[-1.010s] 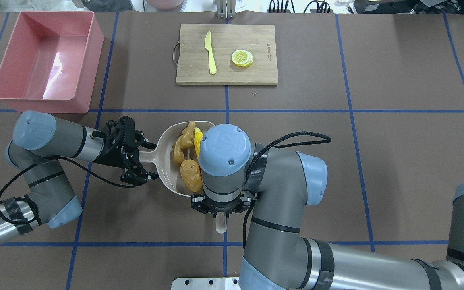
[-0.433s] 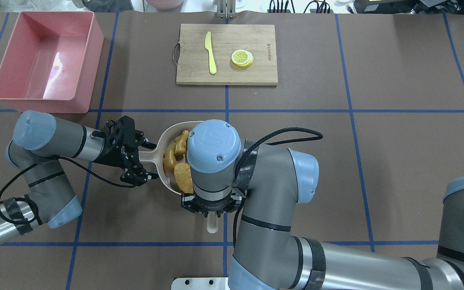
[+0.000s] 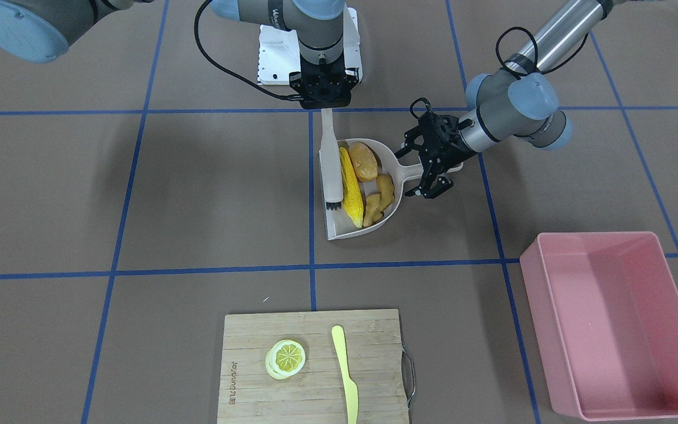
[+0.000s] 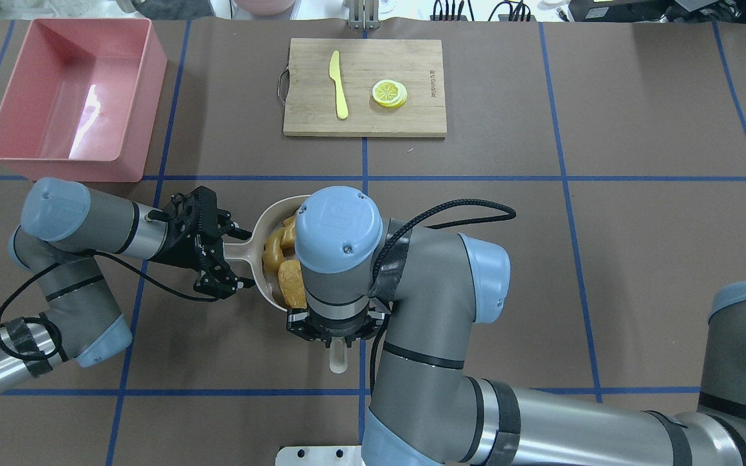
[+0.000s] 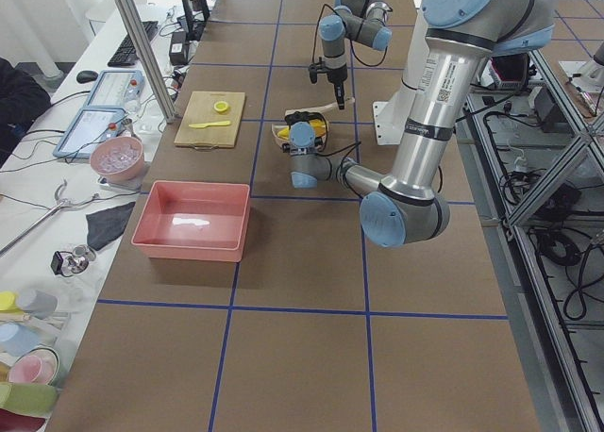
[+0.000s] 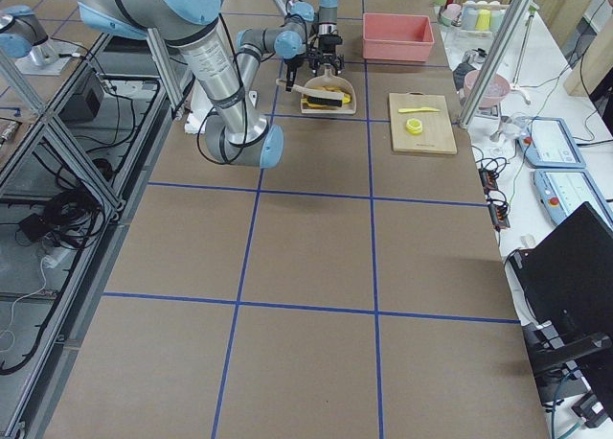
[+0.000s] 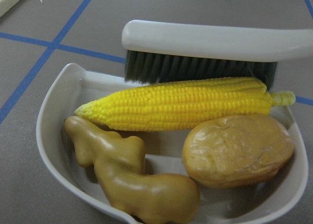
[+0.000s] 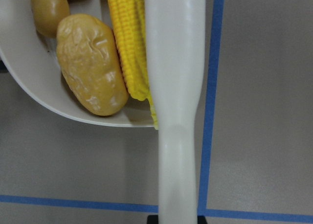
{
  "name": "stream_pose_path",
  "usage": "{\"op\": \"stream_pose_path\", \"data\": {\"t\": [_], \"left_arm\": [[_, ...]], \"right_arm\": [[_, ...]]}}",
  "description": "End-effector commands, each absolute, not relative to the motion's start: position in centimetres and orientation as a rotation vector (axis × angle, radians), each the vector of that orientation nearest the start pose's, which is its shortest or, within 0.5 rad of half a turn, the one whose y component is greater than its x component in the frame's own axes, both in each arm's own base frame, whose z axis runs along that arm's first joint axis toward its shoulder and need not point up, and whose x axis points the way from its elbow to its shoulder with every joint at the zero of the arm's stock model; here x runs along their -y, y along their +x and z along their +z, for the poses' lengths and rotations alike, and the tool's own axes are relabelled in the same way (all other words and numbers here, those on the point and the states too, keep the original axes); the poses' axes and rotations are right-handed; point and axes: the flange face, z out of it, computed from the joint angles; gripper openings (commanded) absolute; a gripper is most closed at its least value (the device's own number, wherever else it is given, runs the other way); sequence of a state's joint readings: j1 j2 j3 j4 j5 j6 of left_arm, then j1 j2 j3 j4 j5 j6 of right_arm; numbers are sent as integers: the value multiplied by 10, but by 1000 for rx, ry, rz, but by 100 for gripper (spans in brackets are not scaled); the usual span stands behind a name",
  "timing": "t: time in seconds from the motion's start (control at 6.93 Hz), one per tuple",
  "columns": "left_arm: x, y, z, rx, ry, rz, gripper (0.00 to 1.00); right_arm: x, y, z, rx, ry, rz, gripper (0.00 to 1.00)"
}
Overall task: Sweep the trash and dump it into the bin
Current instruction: 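Sweep the corn, potato and ginger into the dustpan with the right gripper's brush, then lift the brush away and return it to its spot with the right gripper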
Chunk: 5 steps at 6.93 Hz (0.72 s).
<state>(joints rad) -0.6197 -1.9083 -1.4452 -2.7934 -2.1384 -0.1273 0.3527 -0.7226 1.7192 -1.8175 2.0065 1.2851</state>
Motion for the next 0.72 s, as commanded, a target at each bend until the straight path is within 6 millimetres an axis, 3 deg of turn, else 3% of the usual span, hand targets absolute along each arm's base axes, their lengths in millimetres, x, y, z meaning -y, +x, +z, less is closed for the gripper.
{"op": "stream_pose_path", "data": {"t": [0.0, 0.14, 0.58], "left_arm": [[426, 459, 392, -1177, 1011, 1067, 98], [426, 459, 392, -1177, 1011, 1067, 98], [425, 459, 394, -1176, 1010, 1070, 98]], "right_arm": [[330, -565, 112, 791, -147, -114, 0], [337, -540, 114, 775, -133, -133, 0], [345, -433, 194, 770, -128, -89, 0]]}}
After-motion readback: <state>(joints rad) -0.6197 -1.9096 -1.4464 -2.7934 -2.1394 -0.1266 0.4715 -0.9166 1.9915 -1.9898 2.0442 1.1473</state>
